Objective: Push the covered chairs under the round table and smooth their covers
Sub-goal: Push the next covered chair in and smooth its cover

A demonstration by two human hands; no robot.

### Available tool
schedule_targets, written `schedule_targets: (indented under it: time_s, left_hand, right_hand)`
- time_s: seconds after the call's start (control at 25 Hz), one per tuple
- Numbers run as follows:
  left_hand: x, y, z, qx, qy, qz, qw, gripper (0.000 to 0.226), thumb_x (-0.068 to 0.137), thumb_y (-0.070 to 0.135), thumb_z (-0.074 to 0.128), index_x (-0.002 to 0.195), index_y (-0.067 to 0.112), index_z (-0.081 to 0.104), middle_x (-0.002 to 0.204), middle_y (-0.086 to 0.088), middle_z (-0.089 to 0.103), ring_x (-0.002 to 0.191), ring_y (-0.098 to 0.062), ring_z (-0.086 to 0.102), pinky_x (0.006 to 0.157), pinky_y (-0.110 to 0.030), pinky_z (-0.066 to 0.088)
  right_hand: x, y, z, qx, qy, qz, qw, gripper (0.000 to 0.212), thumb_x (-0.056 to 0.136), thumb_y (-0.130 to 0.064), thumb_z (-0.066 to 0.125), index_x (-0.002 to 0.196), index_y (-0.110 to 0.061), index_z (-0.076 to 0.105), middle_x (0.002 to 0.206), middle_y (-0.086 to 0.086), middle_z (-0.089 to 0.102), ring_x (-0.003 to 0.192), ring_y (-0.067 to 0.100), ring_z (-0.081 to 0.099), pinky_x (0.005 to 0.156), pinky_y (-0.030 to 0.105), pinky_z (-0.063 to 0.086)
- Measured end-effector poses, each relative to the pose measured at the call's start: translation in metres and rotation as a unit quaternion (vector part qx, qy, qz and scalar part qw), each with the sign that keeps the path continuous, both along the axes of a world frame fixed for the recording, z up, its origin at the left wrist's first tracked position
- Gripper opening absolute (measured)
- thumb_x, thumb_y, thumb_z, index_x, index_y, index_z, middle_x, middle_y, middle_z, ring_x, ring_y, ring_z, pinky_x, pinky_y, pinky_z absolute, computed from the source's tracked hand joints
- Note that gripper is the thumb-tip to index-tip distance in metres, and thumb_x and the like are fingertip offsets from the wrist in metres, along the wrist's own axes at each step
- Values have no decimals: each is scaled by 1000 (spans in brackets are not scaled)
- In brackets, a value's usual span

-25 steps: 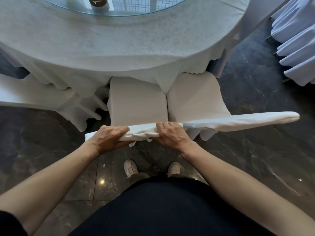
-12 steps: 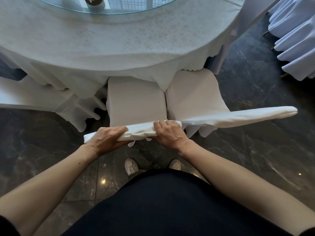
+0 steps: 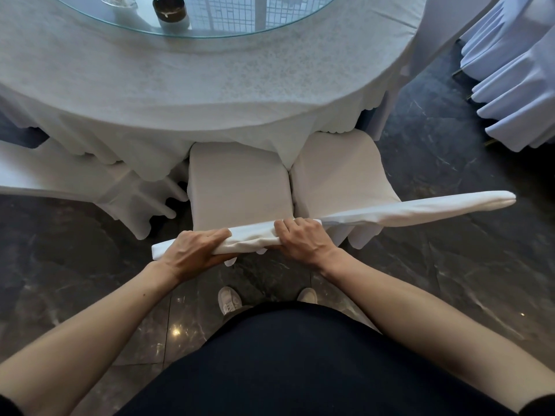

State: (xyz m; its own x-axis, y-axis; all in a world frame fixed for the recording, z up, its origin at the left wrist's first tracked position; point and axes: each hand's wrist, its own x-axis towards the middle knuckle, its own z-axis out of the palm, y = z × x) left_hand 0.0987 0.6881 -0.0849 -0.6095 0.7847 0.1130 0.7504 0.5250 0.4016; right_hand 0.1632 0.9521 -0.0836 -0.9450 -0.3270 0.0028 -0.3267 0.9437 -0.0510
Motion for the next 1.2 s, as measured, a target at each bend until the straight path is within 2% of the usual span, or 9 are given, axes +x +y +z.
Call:
schedule_targets:
  time_s: [0.16,0.24,0.4,0.56,0.64,0.76,0.88,1.04,1.2]
  left_hand:
    - [3,-1,0,7,1,5,1000,69,90,69,27,99,10,61,82,-5,70,61,-31,63,49,-35,50]
    - [2,0,0,4,0,5,1000,60,90,66,32,101,13,57,84,-5,70,61,-31,63,50,-37,50]
    - [5,2,1,-14,13,17,1000,44,86,58,46,109,20,51,88,-2,70,63,-30,64,49,-36,49]
    - [13,6,6,-29,41,62,997,47,86,63,42,107,22,53,84,4,67,61,-20,61,48,-26,38]
    - [21,8,9,-27,22,99,995,49,89,63,38,109,21,53,88,2,67,67,-20,60,53,-27,40]
    - [39,1,17,-10,-32,173,984,55,92,60,34,117,16,55,105,-7,68,91,-24,63,77,-38,49]
    - [51,-17,27,-5,-34,242,970,56,95,57,30,124,14,53,120,-10,62,110,-25,58,95,-42,43]
    - [58,-76,38,8,-4,305,952,52,95,49,33,126,14,55,129,-6,59,121,-23,52,104,-38,36]
    - [47,-154,45,21,11,342,940,50,95,48,33,126,15,55,129,-4,58,122,-22,51,106,-38,36]
  right_hand:
    - [1,-3,0,2,-22,-10,1000,42,87,-48,65,87,-7,59,71,11,64,55,32,62,47,35,44]
    - [1,-2,1,-16,-28,-17,999,42,86,-45,67,90,-4,60,75,14,64,58,34,63,50,37,45]
    - [8,1,-4,-64,-77,-35,994,47,91,-50,54,108,-6,54,96,14,62,82,33,58,74,43,45]
    - [11,9,0,-132,-109,-18,985,50,93,-54,47,120,-12,51,107,8,61,92,25,56,84,37,43]
    - [7,6,5,-170,-111,4,979,50,94,-53,46,125,-14,50,110,8,62,94,24,58,82,35,44]
    - [-8,-19,16,-218,-118,42,968,48,98,-45,44,132,-12,46,117,12,61,98,27,59,83,38,45]
    - [-26,-59,28,-239,-110,82,961,47,101,-40,41,136,-10,44,124,14,58,104,28,57,86,38,43]
    - [-44,-128,41,-228,-81,102,965,48,101,-40,40,137,-8,43,130,13,56,114,29,54,94,40,44]
    - [-63,-207,47,-205,-54,103,972,48,101,-40,40,137,-8,43,136,13,51,123,30,49,102,41,40]
